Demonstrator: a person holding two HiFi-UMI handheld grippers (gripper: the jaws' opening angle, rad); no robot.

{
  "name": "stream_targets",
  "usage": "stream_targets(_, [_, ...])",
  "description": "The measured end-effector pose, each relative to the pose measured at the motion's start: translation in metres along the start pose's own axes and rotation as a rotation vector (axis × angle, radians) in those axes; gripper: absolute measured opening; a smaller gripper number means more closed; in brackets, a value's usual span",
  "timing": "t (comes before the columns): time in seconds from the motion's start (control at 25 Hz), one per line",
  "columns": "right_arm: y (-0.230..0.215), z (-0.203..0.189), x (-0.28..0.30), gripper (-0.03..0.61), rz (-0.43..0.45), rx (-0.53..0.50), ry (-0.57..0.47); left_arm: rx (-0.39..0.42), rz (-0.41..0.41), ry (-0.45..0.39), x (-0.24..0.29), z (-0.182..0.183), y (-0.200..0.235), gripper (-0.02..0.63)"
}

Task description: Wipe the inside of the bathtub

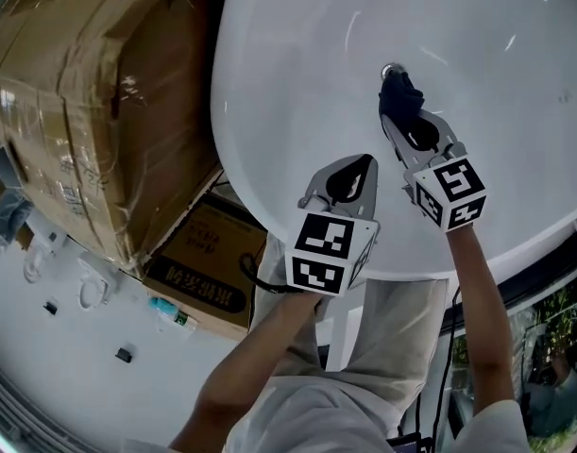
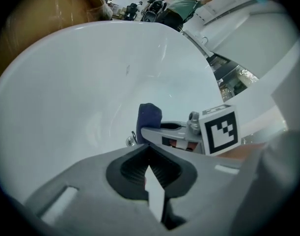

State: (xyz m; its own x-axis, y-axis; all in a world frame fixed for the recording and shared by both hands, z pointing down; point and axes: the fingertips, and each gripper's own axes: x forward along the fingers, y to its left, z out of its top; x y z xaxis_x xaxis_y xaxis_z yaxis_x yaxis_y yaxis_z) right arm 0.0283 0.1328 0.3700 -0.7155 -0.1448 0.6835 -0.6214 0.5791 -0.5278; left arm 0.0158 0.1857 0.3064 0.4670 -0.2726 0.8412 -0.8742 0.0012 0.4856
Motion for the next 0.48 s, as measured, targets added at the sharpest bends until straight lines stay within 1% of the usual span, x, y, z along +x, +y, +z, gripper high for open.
stream_targets(0.28, [-0.018, -0.03, 0.044, 0.054, 0.002, -0.011, 0.042, -0.015, -0.007, 0.003, 0.019, 0.001, 0.01, -0.002])
stream_targets(0.48, [-0.019, -0.053, 0.071, 0.054, 0.031, -0.044, 0.089, -0.015, -0.007, 0.024, 0.033, -0.003, 0.016, -0.002])
